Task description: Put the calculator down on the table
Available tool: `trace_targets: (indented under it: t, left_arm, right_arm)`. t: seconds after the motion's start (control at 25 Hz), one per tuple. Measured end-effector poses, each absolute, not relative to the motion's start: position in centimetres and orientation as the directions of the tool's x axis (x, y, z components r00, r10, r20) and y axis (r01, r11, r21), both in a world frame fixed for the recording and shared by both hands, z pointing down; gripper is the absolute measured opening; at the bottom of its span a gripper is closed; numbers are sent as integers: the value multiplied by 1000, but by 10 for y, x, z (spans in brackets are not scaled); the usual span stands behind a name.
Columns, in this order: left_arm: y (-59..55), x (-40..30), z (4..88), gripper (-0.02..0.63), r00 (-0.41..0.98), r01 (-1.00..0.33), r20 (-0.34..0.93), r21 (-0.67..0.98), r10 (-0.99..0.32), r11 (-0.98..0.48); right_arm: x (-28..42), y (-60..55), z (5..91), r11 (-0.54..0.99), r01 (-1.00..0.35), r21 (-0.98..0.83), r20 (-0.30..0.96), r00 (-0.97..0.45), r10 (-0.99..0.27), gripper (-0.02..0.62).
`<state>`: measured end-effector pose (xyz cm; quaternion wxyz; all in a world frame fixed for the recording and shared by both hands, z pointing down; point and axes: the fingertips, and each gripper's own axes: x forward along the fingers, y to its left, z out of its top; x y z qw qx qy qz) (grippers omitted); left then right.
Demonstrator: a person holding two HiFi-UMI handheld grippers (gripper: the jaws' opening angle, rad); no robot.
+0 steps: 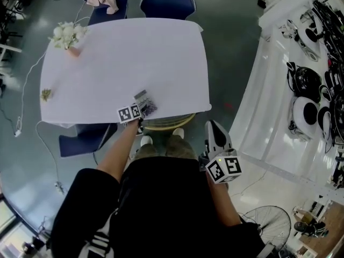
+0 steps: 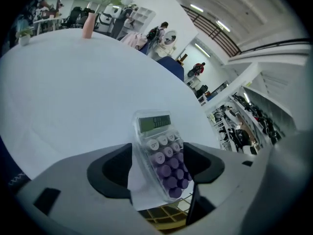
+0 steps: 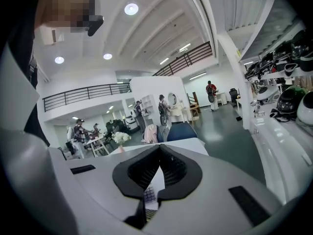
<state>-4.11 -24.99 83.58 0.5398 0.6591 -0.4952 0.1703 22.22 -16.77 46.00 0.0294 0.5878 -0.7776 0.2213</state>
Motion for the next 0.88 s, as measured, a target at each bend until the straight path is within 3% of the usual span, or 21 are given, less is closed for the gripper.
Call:
trace_targets:
  t: [0.4,0.6,0.64,0.76,0.88]
  left_arm:
    - [-238,-68,790,304,519,-806,675,591,-524,-36]
    - [-207,-65,697,297,645,-760,567,547,-513,-351]
    - [-197,-64,671,270,672,-739,525,525,-522,-423]
    - [-164,-62,590,110,750,-658,361,492,-555,-570]
    - [-144,-70,521,54,748,-644,212,464,-629,-608]
  right_arm:
    - [188,-139,455,213,-933,-291,273,-294,-916,-3]
    - [151,-142,451,251,-923,-291,232,-323,-918,-3]
    - [144,-142,452,259,-920,-293,223,-330,-917,-2]
    - [125,-143,452,286,-917,-277,211,-348,-913,-2]
    - [110,-145,448,312,-918,-247,207,-364,-908,-2]
